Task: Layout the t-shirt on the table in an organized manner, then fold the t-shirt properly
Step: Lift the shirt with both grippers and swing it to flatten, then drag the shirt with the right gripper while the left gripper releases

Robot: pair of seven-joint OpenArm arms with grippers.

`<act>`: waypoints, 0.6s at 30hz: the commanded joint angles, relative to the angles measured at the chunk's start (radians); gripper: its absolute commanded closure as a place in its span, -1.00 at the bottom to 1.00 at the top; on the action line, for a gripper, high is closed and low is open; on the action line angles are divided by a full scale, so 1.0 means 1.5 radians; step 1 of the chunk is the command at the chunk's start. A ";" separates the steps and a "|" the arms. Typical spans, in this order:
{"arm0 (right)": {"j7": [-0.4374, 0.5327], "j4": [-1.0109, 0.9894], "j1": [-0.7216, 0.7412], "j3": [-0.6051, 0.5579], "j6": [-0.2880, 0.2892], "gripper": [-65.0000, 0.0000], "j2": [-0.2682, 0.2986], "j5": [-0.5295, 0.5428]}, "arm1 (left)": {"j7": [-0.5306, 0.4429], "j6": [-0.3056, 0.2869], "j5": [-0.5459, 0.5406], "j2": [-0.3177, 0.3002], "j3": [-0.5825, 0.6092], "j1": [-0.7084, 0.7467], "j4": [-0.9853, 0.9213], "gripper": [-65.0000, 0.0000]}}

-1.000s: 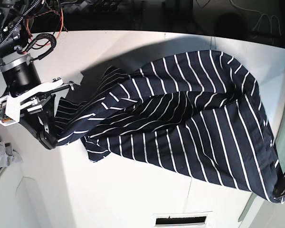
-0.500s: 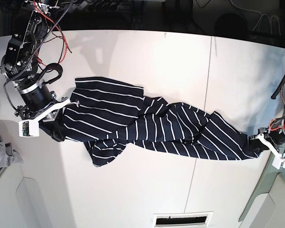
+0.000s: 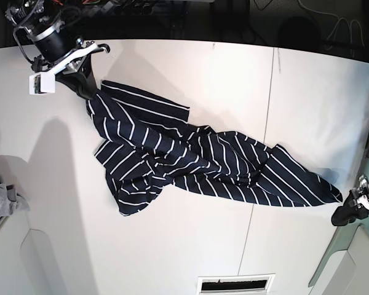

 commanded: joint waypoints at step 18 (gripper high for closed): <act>-0.168 0.084 -0.087 -0.142 0.022 1.00 0.026 0.146 | 0.034 -0.009 -0.151 0.006 -0.005 0.082 0.041 0.23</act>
